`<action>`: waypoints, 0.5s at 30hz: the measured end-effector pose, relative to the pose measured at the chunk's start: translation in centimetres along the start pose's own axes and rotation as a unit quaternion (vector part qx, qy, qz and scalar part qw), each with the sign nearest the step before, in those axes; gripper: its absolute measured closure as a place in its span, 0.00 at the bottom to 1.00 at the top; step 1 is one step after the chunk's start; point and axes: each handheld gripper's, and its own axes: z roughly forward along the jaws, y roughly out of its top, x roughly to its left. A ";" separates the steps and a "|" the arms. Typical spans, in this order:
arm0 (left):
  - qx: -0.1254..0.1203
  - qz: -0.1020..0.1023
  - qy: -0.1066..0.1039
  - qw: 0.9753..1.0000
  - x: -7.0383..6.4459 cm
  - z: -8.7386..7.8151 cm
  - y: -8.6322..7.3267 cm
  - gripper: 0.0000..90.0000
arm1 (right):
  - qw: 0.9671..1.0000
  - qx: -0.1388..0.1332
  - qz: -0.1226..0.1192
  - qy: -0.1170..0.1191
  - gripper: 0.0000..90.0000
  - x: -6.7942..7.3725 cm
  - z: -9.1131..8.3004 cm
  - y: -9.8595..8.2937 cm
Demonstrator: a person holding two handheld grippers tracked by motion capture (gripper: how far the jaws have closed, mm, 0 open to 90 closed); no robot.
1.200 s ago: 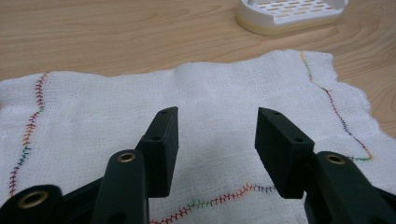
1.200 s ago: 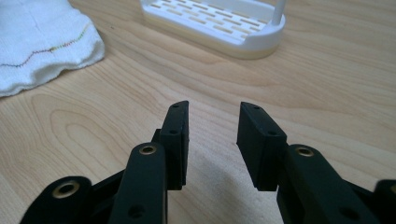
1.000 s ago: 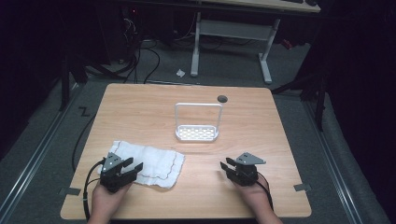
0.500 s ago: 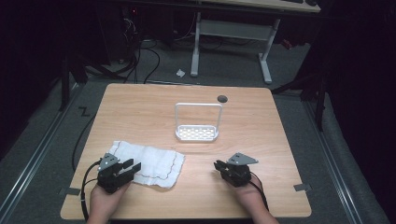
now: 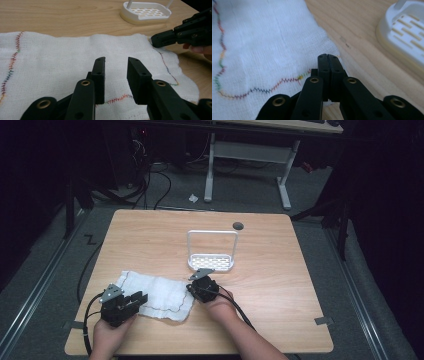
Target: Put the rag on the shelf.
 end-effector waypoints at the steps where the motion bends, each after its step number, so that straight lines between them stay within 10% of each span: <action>1: -0.002 0.000 0.000 1.000 0.1 0.0 0.0 0.74 | 1.000 0.000 0.003 0.006 1.00 0.1 -0.4 -0.4; 7: 0.001 -0.012 -0.010 1.000 0.2 0.1 -0.2 0.72 | 0.999 -0.005 -0.008 0.035 1.00 3.2 -7.0 -7.3; 11: 0.003 0.001 -0.021 1.000 -0.4 0.4 -0.2 0.72 | 0.999 -0.011 -0.004 0.035 1.00 3.2 -8.6 -7.0; 15: 0.008 0.015 -0.038 0.999 -1.5 0.6 -0.4 0.72 | 0.999 -0.036 -0.012 0.028 1.00 1.9 -6.3 -1.6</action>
